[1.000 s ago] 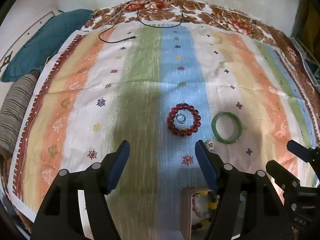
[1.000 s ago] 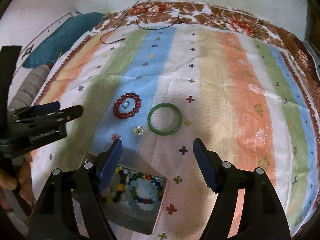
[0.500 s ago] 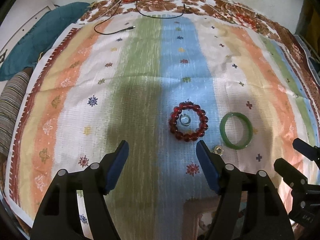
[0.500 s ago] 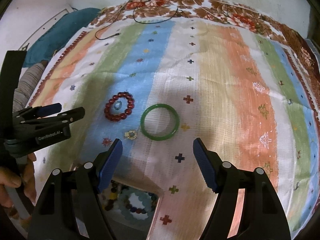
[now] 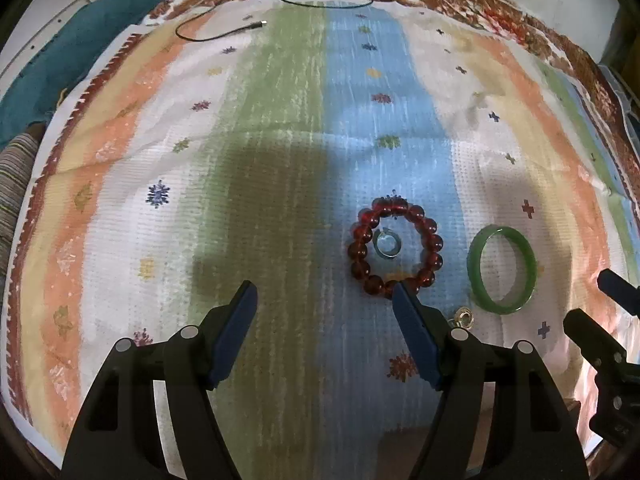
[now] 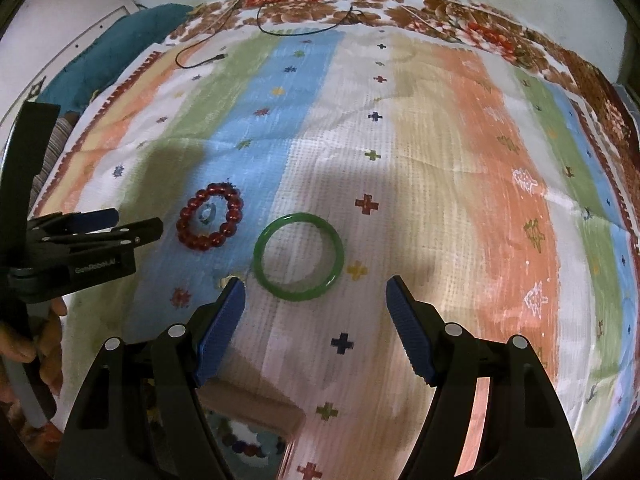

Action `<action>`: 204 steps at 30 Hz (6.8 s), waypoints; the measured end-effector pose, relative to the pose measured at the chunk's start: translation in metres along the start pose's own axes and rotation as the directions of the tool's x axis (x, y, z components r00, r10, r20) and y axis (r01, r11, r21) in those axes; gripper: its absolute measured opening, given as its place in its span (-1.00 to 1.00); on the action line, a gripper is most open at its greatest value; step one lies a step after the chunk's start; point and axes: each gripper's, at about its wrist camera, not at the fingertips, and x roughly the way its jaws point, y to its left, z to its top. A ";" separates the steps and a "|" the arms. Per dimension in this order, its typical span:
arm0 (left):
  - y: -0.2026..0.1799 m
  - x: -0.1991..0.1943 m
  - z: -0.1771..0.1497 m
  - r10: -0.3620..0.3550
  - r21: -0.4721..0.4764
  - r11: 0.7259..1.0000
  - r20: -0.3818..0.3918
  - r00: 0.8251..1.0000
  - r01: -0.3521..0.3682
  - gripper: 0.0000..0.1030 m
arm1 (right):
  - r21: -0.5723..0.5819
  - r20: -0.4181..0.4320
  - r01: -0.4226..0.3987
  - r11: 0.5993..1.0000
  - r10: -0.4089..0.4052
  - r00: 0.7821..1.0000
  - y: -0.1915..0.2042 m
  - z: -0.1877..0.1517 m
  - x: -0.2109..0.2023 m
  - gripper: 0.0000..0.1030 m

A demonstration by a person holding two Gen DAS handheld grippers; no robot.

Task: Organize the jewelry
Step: 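Move both tools toward the dark red bracelet and jade bangle, then grasp the dark red bead bracelet with left tool while right tool grasps the jade bangle, then lift both items and carry them over the silver tin, then lower both items into the tin and open both tools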

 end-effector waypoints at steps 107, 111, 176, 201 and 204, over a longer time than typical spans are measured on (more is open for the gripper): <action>-0.043 -0.112 -0.034 -0.077 0.135 0.989 0.161 0.984 0.056 -0.75 | -0.040 0.136 0.037 0.999 -0.031 0.990 0.013 -0.020 -0.076 -0.82; -0.046 -0.118 -0.039 -0.076 0.144 0.988 0.172 0.982 0.052 -0.75 | -0.044 0.139 0.031 0.999 -0.025 0.990 0.015 -0.025 -0.081 -0.82; -0.066 -0.188 -0.111 -0.156 0.195 0.975 0.259 0.953 0.106 -0.75 | -0.030 0.260 -0.013 0.999 0.021 0.965 0.027 -0.081 -0.151 -0.82; -0.020 -0.174 -0.086 -0.116 0.012 0.993 0.220 0.969 0.116 -0.25 | -0.053 0.176 -0.032 0.998 0.041 0.983 0.035 -0.076 -0.126 -0.10; -0.018 -0.166 -0.080 -0.117 0.002 0.993 0.201 0.973 0.119 -0.13 | -0.052 0.167 -0.037 0.998 0.045 0.985 0.037 -0.072 -0.121 -0.01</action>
